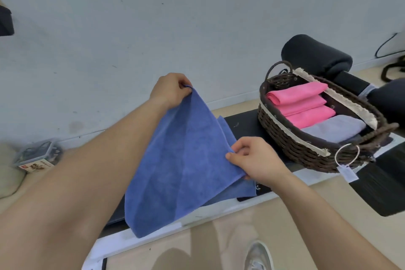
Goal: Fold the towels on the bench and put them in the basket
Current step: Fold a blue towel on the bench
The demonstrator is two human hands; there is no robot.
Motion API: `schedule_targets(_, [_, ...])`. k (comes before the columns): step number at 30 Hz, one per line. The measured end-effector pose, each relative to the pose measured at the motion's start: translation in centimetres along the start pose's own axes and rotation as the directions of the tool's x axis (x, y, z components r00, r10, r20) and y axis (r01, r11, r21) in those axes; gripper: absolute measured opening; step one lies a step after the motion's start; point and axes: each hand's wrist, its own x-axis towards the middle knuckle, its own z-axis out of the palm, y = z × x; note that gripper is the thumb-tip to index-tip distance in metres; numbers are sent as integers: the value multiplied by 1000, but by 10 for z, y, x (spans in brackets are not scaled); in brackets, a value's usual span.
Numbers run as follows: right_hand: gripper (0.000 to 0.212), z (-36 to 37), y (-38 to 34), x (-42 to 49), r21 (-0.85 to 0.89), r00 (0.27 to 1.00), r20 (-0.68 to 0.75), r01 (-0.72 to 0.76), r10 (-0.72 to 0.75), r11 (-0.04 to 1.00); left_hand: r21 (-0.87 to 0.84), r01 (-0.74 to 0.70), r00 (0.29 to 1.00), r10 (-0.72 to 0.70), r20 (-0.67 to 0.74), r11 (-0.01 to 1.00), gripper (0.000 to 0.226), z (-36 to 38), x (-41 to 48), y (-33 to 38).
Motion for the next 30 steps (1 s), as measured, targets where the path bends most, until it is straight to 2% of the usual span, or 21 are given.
schedule_targets(4, [7, -16, 27, 3, -253, 994, -39, -111, 105, 961, 20, -86, 992, 84, 93, 996, 7, 38, 12, 13])
schedule_targets(10, [9, -24, 44, 7, -443, 978, -27, -199, 209, 874, -31, -127, 972, 131, 194, 991, 11, 95, 26, 14])
schedule_targets(13, [13, -26, 43, 11, -512, 980, -56, -191, 189, 838, -49, -44, 958, 56, 282, 998, 9, 122, 31, 10])
schedule_targets(16, [15, -22, 39, 17, -522, 985, -72, -170, 156, 836, -68, 107, 908, -69, 413, 992, 31, 143, 32, -1])
schedule_targets(18, [14, -20, 36, 22, -516, 986, -94, -167, 138, 840, -87, 182, 888, -126, 443, 979, 46, 149, 32, -7])
schedule_targets(20, [12, -18, 34, 28, -508, 987, -114, -156, 114, 847, -145, 193, 904, -118, 411, 970, 45, 149, 31, -6])
schedule_targets(25, [9, -13, 28, 42, -415, 986, -164, -86, 19, 906, -239, 73, 984, -30, 177, 968, 31, 132, 1, 12])
schedule_targets(27, [16, -9, 25, 47, -330, 982, -185, -16, -48, 944, -270, 35, 992, 1, 129, 962, 25, 119, -22, 17])
schedule_targets(30, [36, -3, 12, 48, -262, 968, -185, 117, -169, 958, -336, 7, 996, 25, 89, 942, 23, 92, -64, 20])
